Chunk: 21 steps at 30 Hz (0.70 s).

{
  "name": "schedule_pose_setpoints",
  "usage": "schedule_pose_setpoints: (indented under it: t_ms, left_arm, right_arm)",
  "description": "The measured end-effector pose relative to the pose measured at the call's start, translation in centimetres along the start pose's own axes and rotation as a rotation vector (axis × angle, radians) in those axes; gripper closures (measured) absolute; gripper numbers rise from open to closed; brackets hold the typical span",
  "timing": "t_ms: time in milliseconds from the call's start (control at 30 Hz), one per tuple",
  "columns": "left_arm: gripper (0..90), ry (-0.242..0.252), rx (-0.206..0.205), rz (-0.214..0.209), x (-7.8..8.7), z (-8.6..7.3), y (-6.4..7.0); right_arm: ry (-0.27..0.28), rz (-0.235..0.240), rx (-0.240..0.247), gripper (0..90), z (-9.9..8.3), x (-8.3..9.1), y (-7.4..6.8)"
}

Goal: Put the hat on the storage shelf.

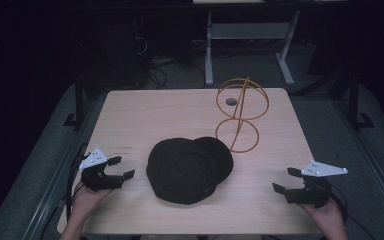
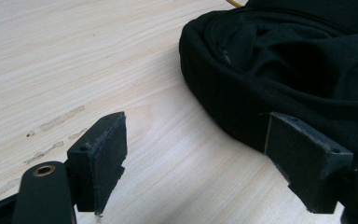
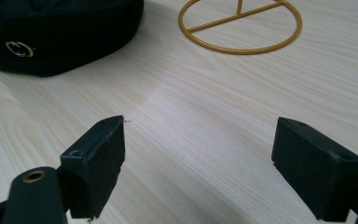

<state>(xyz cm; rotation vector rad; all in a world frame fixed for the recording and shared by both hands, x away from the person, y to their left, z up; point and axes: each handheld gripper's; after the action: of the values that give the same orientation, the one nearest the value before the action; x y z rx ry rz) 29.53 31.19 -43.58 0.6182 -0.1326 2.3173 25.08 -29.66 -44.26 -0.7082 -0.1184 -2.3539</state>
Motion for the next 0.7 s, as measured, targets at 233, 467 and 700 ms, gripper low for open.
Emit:
schedule_pose_setpoints:
  t_ms: [233,467,700]
  left_arm:
    - [20.8,-0.002,0.003,-0.017,-0.2,-0.1,-0.1]
    - [20.8,0.007,0.004,-0.019,0.0,0.0,-0.1]
    - [20.8,0.01,0.013,-0.015,0.1,-0.2,-0.4]
  right_arm:
    - [-0.002,0.001,-0.001,16.9,0.0,-0.2,0.0]
    - [0.0,0.024,0.032,16.9,1.0,-0.5,-1.4]
    - [0.005,0.091,0.08,16.8,2.7,-1.0,-3.3]
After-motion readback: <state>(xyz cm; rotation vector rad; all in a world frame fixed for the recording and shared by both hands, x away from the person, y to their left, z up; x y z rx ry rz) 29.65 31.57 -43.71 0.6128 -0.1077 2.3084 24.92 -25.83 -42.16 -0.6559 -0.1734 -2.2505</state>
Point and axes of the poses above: each handheld gripper's, and its own axes: x roughly backward along the jaws, z roughly out of its top, y roughly to its right, and after that the axes turned 5 degrees about y, right-handed
